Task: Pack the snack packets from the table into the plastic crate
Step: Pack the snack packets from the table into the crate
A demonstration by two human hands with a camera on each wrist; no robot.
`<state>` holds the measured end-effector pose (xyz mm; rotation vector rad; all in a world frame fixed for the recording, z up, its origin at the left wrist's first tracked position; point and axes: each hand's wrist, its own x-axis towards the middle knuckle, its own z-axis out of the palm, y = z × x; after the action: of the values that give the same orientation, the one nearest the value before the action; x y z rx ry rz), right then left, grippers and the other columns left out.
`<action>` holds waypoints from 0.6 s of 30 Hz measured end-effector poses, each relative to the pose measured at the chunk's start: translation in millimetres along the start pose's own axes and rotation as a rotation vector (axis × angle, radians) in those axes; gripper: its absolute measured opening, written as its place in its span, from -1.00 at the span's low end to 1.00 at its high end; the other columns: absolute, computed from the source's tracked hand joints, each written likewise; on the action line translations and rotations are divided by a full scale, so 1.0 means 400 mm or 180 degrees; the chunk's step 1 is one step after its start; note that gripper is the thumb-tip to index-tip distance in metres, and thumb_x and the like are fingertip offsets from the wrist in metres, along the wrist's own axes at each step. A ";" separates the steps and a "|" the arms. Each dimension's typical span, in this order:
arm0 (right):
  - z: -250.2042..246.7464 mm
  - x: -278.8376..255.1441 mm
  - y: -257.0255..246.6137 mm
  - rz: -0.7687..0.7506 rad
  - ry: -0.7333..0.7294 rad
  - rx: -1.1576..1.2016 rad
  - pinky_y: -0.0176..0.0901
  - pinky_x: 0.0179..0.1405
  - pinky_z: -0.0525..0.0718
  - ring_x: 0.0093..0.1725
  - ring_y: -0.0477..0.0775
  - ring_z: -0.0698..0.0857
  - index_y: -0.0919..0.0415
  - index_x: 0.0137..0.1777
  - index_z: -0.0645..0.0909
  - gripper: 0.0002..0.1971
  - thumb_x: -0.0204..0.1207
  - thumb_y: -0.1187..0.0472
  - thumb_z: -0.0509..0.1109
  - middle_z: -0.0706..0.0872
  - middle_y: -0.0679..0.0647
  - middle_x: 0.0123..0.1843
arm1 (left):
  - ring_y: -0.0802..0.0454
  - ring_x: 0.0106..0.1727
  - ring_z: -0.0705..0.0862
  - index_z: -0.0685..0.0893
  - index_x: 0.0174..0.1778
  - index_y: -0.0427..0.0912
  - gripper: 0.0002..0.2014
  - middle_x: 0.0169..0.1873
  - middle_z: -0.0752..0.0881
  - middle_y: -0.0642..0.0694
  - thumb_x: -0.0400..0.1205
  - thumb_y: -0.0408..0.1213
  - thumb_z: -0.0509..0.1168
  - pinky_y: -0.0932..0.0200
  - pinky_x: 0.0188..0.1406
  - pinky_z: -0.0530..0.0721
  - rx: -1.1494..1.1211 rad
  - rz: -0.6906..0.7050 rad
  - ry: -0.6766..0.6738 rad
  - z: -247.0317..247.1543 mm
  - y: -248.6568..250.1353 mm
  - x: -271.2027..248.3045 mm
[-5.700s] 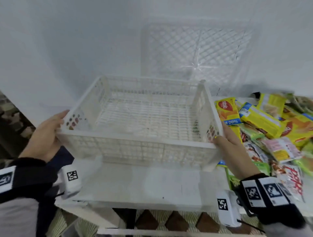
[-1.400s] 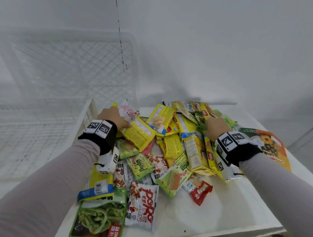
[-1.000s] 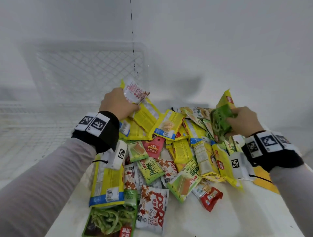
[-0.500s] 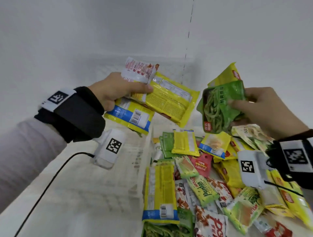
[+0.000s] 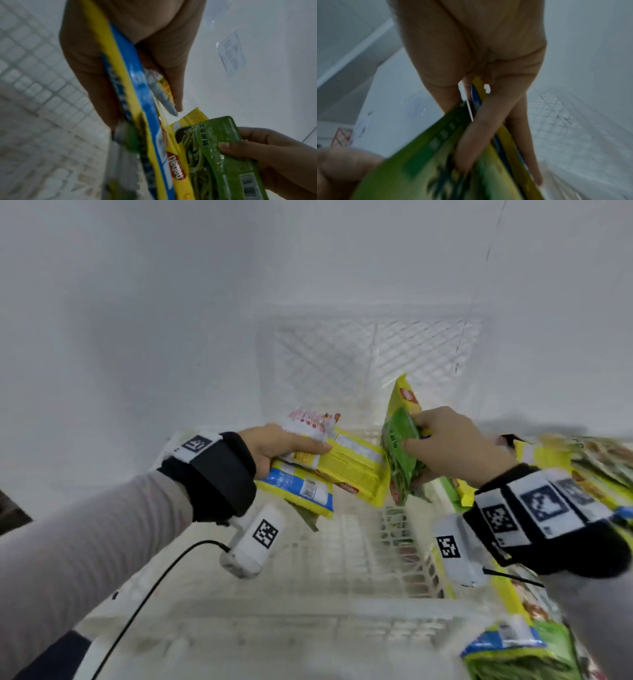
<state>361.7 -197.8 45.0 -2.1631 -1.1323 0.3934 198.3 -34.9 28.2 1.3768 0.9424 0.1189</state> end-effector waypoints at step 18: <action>0.141 0.077 -0.084 0.0017 -0.1197 -0.1291 -0.20 0.30 0.37 0.46 0.04 0.44 0.00 0.46 0.46 -0.61 0.64 0.08 0.25 0.43 0.02 0.50 | -0.15 0.23 0.54 0.48 0.40 -0.09 -0.61 0.29 0.51 -0.18 0.64 -0.23 0.29 -0.03 0.14 0.54 0.1873 -0.0034 -0.0107 -0.078 -0.040 0.068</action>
<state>328.8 -135.9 27.1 -2.5097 -1.5195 0.6386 189.5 1.0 3.8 1.9044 0.9980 -0.2067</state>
